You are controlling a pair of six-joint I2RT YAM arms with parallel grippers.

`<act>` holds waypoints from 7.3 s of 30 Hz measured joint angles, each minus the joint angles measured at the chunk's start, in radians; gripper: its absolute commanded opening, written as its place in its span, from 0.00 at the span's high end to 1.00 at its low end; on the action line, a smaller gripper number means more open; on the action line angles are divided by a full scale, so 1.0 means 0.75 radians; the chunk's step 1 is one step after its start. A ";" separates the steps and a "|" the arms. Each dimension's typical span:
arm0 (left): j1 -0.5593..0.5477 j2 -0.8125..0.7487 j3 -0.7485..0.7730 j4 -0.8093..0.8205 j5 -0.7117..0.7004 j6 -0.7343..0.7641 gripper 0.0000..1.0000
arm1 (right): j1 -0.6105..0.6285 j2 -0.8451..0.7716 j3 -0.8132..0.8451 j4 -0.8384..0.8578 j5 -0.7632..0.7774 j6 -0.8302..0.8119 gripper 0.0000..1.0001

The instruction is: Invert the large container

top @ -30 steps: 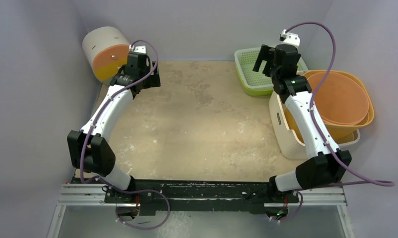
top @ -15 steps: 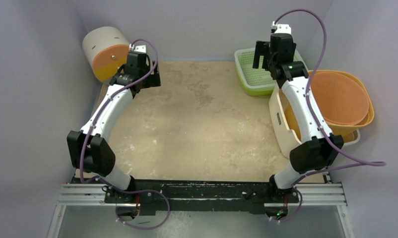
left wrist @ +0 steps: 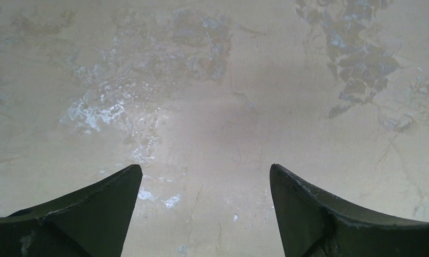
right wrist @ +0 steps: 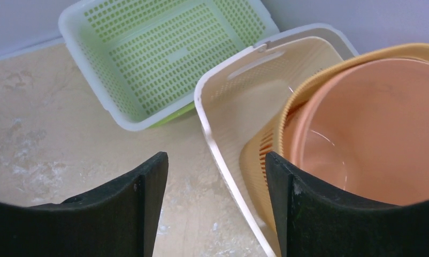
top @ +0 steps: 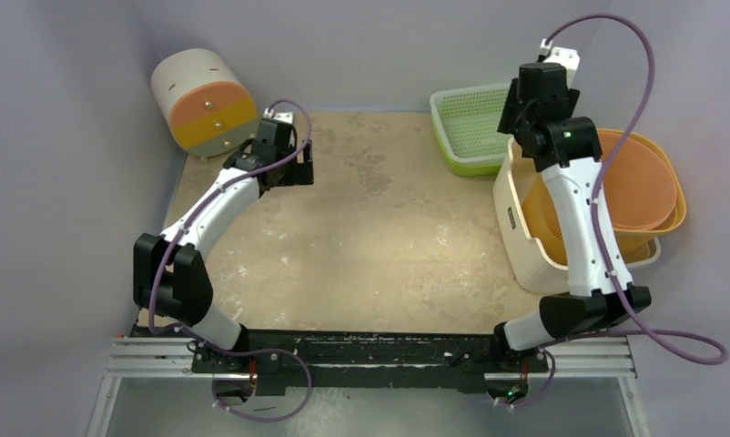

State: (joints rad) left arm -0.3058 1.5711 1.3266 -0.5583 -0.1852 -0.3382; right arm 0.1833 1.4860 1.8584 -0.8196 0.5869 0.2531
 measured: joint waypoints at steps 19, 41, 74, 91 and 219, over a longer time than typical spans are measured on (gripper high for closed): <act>-0.021 -0.003 -0.108 0.043 0.123 -0.027 0.14 | -0.091 -0.273 -0.103 -0.393 0.146 0.422 0.49; -0.041 -0.031 -0.108 0.047 0.143 -0.026 0.14 | -0.393 -0.234 -0.244 -0.015 -0.005 0.360 0.50; -0.041 -0.025 -0.108 0.045 0.128 -0.024 0.14 | -0.472 -0.194 -0.221 0.055 -0.228 0.376 0.47; -0.042 -0.020 -0.108 0.045 0.128 -0.023 0.13 | -0.475 -0.155 -0.430 0.213 -0.246 0.357 0.49; -0.050 -0.433 0.726 -0.314 -0.541 -0.094 0.13 | 0.418 1.288 -0.986 3.293 -1.297 2.407 0.72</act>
State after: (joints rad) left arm -0.3431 1.2465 1.8709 -0.7940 -0.5911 -0.4088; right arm 0.4969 2.4519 1.1191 1.6505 -0.3859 2.0586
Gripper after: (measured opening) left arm 0.872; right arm 0.226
